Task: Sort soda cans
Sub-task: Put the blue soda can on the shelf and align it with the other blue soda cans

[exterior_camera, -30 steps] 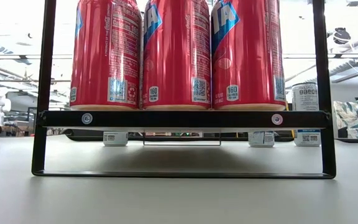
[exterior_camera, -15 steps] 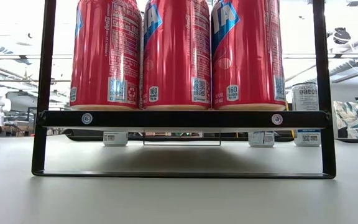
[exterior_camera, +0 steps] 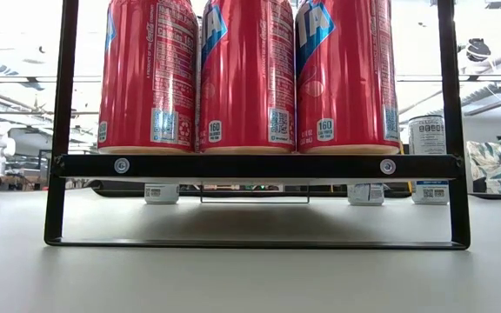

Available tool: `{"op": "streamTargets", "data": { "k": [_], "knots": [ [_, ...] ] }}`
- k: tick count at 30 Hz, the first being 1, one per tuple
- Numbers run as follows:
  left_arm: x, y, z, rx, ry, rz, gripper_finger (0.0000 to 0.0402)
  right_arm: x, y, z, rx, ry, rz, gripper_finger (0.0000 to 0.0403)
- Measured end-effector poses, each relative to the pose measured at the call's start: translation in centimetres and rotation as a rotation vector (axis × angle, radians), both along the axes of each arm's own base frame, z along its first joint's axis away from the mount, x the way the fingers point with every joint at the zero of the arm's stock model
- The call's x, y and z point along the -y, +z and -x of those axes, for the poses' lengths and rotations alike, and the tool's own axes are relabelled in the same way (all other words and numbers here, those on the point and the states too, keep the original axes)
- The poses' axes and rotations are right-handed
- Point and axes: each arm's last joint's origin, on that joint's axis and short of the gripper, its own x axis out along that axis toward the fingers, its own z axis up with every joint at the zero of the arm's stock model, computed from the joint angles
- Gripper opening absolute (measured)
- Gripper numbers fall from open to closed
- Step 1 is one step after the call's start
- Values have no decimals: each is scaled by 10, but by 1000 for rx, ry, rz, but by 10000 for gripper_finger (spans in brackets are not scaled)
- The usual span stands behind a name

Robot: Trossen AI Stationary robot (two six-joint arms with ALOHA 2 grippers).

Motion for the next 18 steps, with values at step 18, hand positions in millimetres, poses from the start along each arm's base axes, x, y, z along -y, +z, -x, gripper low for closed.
{"op": "streamTargets", "data": {
  "k": [18],
  "knots": [
    [-10,-3,-5,-20,-106,50,315,2,5,-4,65,2,12,198]
  ]
}}
